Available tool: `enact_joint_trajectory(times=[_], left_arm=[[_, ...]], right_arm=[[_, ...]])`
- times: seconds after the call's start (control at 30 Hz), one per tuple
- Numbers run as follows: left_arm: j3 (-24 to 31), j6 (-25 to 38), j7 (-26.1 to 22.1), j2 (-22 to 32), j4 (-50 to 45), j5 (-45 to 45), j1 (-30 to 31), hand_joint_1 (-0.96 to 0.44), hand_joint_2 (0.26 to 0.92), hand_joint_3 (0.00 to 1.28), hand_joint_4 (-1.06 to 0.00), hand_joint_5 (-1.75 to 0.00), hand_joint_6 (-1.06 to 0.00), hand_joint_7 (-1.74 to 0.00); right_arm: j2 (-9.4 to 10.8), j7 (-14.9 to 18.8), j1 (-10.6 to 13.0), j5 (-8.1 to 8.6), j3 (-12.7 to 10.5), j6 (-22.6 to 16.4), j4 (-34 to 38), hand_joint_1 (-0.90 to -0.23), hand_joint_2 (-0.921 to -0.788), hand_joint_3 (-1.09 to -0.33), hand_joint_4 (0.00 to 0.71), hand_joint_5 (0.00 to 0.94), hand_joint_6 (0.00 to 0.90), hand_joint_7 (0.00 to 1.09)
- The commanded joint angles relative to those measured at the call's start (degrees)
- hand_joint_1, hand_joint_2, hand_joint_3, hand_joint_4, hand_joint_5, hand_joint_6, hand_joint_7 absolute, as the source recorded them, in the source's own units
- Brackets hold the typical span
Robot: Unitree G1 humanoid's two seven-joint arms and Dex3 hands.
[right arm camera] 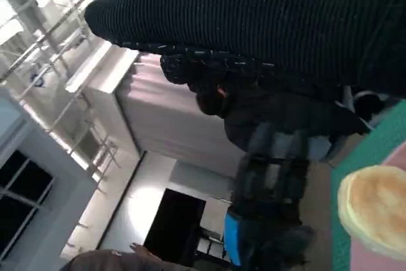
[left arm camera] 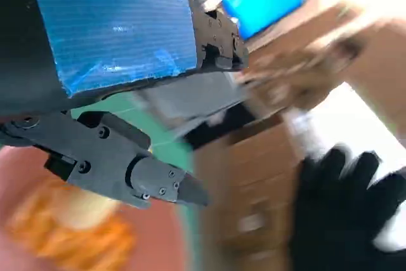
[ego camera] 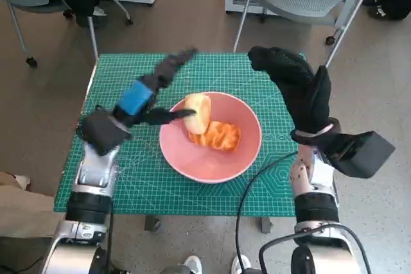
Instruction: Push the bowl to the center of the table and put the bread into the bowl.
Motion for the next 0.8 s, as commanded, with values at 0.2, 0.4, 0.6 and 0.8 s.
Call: enact_joint_trajectory(times=[0.2,0.4,0.6,0.8], left_arm=[[5.8,-2.3,-3.2,-5.4,-5.5,-12.1,3.6,-0.64,0.921,0.24,-0.06,-0.01,-0.13,-0.14],[6.4,-2.7,-2.9,-8.0,-8.9,-14.4,5.2,-0.57,0.921,0.22,-0.04,0.00,-0.14,-0.16],[6.4,-3.9,-2.6,-8.4,-10.9,-13.5,6.4,-0.54,0.921,0.19,-0.04,0.00,-0.14,-0.21],[6.6,-6.4,-2.4,-8.3,-11.0,-12.5,6.9,-0.59,0.921,0.22,-0.07,-0.01,-0.01,-0.47]], right_arm=[[1.4,0.1,2.2,2.19,0.7,1.6,-5.1,-0.655,-0.921,-0.870,0.068,0.009,-0.001,0.23],[1.5,1.3,0.9,3.20,0.8,1.0,-5.0,-0.660,-0.921,-0.865,0.070,0.009,-0.001,0.24],[1.2,2.3,0.4,3.80,0.8,0.7,-4.9,-0.663,-0.921,-0.862,0.072,0.009,-0.001,0.24],[0.6,2.3,0.4,3.43,1.0,0.0,-5.2,-0.668,-0.921,-0.859,0.068,0.005,-0.001,0.24]])
